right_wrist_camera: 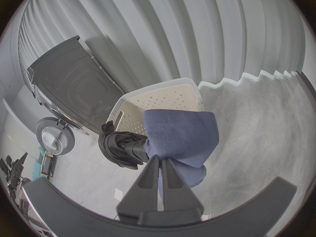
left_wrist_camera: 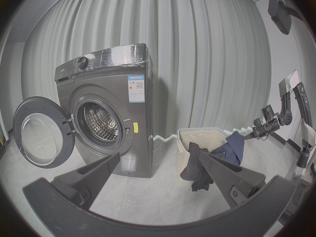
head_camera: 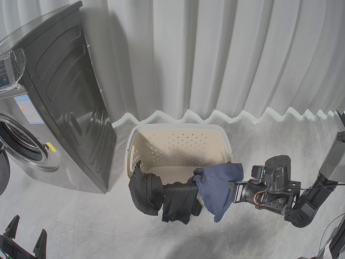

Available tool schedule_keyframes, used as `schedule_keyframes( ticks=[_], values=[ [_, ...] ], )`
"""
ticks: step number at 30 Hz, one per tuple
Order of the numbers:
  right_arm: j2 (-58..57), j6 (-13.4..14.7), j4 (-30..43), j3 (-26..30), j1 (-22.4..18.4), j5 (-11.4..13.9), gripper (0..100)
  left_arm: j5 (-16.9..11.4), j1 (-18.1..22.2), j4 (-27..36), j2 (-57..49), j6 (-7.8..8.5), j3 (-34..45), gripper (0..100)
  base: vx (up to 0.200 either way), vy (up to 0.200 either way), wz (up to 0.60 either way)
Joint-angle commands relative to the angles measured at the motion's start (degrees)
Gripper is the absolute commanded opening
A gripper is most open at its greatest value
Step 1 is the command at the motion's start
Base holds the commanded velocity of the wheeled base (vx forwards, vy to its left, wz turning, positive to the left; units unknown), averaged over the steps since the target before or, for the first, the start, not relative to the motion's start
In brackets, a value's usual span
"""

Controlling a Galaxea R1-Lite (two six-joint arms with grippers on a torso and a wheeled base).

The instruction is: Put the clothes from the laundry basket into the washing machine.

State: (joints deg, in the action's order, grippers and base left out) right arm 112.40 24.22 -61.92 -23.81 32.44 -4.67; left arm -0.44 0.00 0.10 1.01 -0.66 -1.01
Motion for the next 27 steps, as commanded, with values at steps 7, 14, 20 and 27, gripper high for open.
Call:
schedule_keyframes(
  ticks=[7,14,20,27],
  values=[
    [9.77,-0.67,-5.32,-1.24,-0.89,0.01,0,0.00,0.00,-0.01,-1.01,-0.04,1.01,100,0.000,0.000,0.00],
    [11.79,-1.72,-4.09,-3.09,-0.89,-0.52,100,0.00,0.00,-0.10,-1.01,-0.04,1.01,100,0.000,0.000,0.00],
    [11.44,-1.72,4.35,-5.55,-1.24,-2.19,100,0.00,0.00,-0.10,-1.01,-0.04,1.01,100,0.000,0.000,0.00],
    [13.46,-1.55,7.86,-12.67,-2.20,-2.19,100,0.00,0.00,-0.01,-1.01,-0.04,1.01,100,0.000,0.000,0.00]
  ],
)
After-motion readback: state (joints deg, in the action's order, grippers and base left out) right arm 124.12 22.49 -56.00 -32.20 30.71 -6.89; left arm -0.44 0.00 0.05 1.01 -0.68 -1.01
